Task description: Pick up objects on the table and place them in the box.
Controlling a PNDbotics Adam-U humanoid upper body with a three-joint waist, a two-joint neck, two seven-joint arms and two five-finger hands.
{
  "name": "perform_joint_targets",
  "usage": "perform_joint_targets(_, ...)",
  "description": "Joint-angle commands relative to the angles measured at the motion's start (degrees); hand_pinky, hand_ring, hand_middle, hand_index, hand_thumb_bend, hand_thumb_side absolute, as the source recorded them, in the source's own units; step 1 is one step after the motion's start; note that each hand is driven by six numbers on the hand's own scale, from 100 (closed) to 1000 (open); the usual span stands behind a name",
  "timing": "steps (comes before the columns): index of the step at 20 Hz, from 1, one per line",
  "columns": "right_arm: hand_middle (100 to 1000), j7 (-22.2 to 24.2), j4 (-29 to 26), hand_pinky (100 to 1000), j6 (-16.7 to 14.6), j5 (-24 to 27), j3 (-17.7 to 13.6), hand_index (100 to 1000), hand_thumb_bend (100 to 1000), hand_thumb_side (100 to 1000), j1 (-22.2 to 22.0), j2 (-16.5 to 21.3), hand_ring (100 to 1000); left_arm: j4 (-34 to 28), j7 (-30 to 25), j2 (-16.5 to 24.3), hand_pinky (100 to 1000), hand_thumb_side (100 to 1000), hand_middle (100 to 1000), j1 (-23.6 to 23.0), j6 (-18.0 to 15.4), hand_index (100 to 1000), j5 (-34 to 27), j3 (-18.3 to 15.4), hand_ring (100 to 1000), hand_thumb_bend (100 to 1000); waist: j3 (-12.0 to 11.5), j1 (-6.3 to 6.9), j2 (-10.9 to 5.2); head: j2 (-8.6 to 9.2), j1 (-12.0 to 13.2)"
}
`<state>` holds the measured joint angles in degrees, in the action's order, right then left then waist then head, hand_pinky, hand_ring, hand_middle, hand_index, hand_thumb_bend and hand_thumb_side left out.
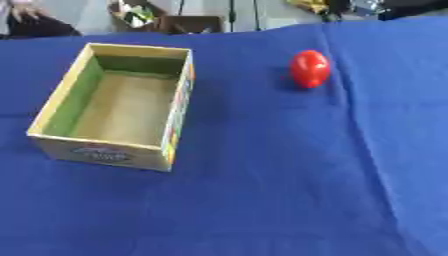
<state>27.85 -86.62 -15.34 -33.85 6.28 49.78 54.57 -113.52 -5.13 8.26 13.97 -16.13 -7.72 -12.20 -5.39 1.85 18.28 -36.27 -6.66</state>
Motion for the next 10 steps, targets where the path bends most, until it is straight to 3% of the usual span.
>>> perform_joint_targets(1, 976, 4.94, 6.51, 919, -3.92, -3.57, 1.26, 1000, 674, 831, 3.27, -0.88, 983, -1.02, -0.56, 1.47, 177, 784, 369, 0.03, 0.01, 703, -0.28, 0.34, 318, 100, -0.15, -0.1, -1.37, -0.42, -0.28)
perform_joint_targets(4, 971, 10.39, 11.81, 919, -6.87, -5.71, 1.58, 1000, 665, 792, 5.75, -3.08, 992, -0.98, -0.89, 1.41, 178, 784, 369, 0.0, 0.01, 703, -0.37, 0.43, 318, 100, -0.21, -0.03, -1.44, -0.48, -0.33)
perform_joint_targets(7, 971, 12.42, 15.53, 920, -7.96, -6.56, 1.54, 1000, 664, 784, 7.37, -4.72, 995, -0.96, -0.96, 1.35, 178, 784, 370, -0.01, 0.03, 703, -0.47, 0.43, 318, 100, -0.2, 0.0, -1.5, -0.46, -0.38)
perform_joint_targets(8, 988, 12.63, 16.16, 926, -8.22, -6.73, 1.54, 1000, 642, 715, 7.59, -4.94, 1000, -0.96, -0.97, 1.34, 178, 784, 370, -0.01, 0.03, 703, -0.48, 0.43, 318, 100, -0.2, 0.01, -1.5, -0.43, -0.39)
perform_joint_targets(10, 995, 14.46, 18.98, 930, -8.37, -7.61, 2.06, 1000, 632, 695, 8.25, -6.11, 1000, -0.95, -1.1, 1.3, 178, 784, 370, 0.02, 0.04, 703, -0.57, 0.56, 318, 100, -0.36, 0.03, -1.5, -0.14, -0.6)
